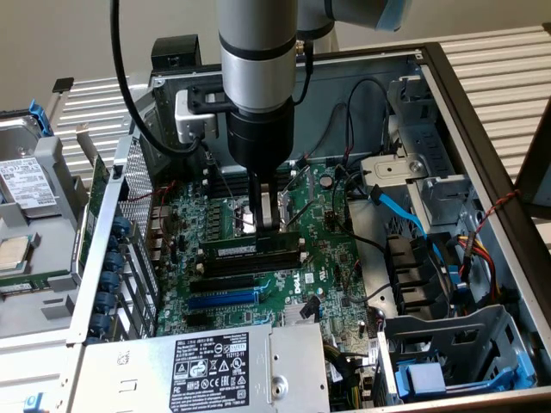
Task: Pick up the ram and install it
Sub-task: 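Insert the ram into the slot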
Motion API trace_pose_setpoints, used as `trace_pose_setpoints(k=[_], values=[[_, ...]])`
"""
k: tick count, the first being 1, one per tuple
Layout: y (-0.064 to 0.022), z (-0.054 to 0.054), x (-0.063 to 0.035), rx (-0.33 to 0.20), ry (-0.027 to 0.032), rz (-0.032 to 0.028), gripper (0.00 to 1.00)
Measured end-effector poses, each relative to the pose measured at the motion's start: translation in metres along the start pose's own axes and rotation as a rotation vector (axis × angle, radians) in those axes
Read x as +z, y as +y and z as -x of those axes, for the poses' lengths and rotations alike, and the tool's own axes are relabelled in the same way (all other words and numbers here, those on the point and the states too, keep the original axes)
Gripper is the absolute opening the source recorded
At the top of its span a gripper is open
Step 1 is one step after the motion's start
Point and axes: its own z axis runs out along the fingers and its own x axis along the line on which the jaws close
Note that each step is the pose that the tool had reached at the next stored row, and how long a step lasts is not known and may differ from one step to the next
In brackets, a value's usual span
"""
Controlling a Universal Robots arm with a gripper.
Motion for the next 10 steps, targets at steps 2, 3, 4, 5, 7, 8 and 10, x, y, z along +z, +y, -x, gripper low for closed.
trace_pose_setpoints(k=[2,3,4,5,7,8,10], values=[[0.0,0.0001,0.0008,0.0,-0.0004,-0.0003,0.14],[0.0001,0.0001,0.0011,0.0,-0.0002,-0.0002,0.14],[0.0003,0.0,0.0013,0.0,-0.0001,0.0,0.14],[0.0005,0.0,0.0014,0.0,0.0001,0.0001,0.14],[0.0006,0.0001,0.0018,0.0,0.0,0.0,0.14],[0.0006,0.0001,0.002,0.0,-0.0001,-0.0001,0.14],[0.0006,0.0001,0.0022,0.0,0.0,0.0,0.14]])
